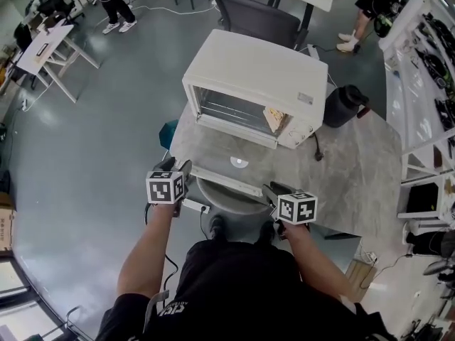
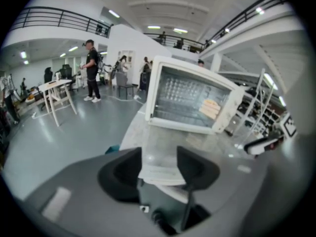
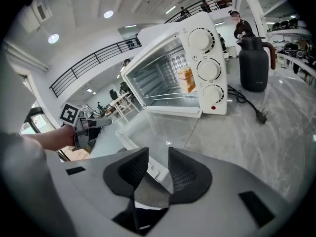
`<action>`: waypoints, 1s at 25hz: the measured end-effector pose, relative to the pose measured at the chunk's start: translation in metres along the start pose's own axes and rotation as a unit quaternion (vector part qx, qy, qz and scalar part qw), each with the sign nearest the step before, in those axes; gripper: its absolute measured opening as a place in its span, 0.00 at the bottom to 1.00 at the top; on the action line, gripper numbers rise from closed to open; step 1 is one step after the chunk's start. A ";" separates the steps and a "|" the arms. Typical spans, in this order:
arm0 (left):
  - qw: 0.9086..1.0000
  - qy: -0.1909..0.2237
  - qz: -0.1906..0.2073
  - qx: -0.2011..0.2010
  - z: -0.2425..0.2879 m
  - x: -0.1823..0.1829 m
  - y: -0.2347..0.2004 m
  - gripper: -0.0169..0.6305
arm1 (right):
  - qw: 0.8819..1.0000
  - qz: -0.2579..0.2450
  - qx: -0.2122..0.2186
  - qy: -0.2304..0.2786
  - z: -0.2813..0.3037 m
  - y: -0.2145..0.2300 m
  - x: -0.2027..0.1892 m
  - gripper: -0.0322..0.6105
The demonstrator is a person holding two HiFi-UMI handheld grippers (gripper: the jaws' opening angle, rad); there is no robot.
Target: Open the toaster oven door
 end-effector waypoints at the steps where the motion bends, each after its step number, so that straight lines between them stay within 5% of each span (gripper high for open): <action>1: 1.000 0.005 -0.006 0.003 -0.003 0.002 0.007 0.38 | 1.000 -0.002 0.009 0.005 -0.004 0.005 0.005 0.23; 9: 0.999 0.046 -0.016 0.006 -0.035 0.024 0.090 0.35 | 0.995 -0.057 0.073 0.042 -0.052 0.031 0.051 0.19; 19: 0.996 0.078 -0.020 0.037 -0.064 0.028 0.175 0.30 | 0.991 -0.061 0.109 0.045 -0.102 0.074 0.054 0.16; 25: 0.995 0.097 -0.035 -0.015 -0.075 0.033 0.203 0.28 | 0.991 -0.060 0.104 0.063 -0.121 0.090 0.060 0.14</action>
Point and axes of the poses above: the fingertips, and each gripper's own axes: z forward along the fingers, y to its right, x out of its top, the point moved 10 cm from there along -z, backward along the fingers, and after that the axes turned 12 degrees about x, right-handed, at the moved point
